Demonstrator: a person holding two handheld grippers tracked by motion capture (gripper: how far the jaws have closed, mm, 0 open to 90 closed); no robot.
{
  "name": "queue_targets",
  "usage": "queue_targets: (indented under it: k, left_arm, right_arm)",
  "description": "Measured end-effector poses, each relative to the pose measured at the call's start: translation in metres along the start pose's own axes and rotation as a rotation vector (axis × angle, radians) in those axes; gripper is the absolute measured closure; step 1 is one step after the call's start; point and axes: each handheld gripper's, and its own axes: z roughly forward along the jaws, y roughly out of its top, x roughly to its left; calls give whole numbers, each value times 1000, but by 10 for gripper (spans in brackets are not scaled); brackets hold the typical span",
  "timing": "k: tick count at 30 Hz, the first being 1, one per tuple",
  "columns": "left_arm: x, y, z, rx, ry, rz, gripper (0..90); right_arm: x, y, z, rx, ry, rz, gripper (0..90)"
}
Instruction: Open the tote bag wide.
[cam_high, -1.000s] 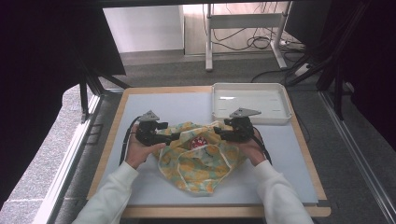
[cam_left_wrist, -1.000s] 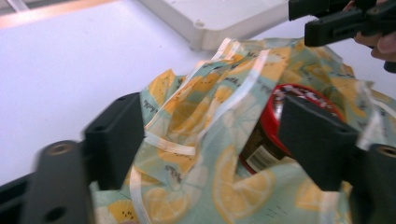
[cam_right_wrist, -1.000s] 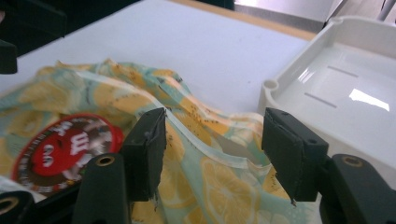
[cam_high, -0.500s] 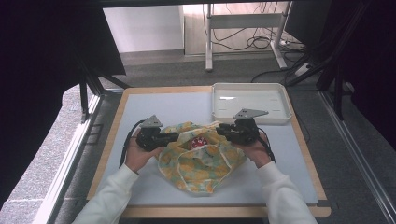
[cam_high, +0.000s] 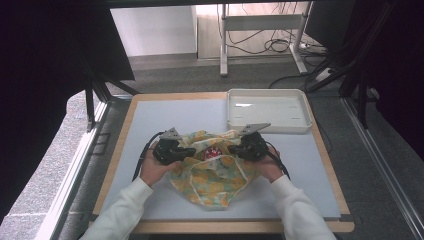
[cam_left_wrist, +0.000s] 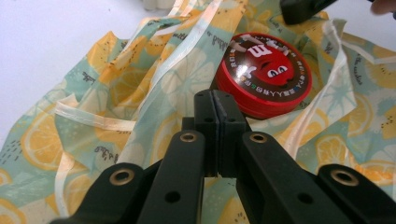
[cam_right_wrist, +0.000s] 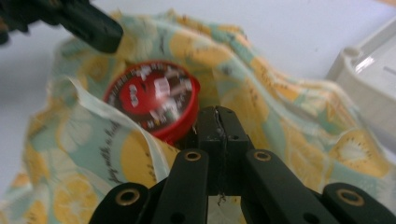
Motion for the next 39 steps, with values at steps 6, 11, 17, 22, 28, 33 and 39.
queue_targets:
  k: [6, 11, 17, 22, 28, 33, 39]
  left_arm:
    - [3, -1, 8, 19, 4, -9, 900]
    - [4, -2, 12, 33, 7, -16, 900]
    - [5, -2, 14, 37, 8, -17, 900]
    - [6, -3, 17, 47, 11, -22, 900]
    - [5, -3, 21, 56, 11, -25, 900]
    - [6, -4, 24, 64, 10, -28, 900]
    - [6, -4, 23, 60, 8, -27, 900]
  right_arm:
    - [9, -16, 7, 83, 25, -19, 893]
    - [19, -29, 9, 119, 52, -19, 893]
    - [37, -40, 11, 129, 81, -32, 893]
    - [53, -53, 12, 155, 95, -48, 893]
    - [61, -68, 16, 170, 104, -54, 893]
    - [65, -69, 13, 168, 89, -72, 892]
    - [56, -57, -7, 61, 69, -49, 891]
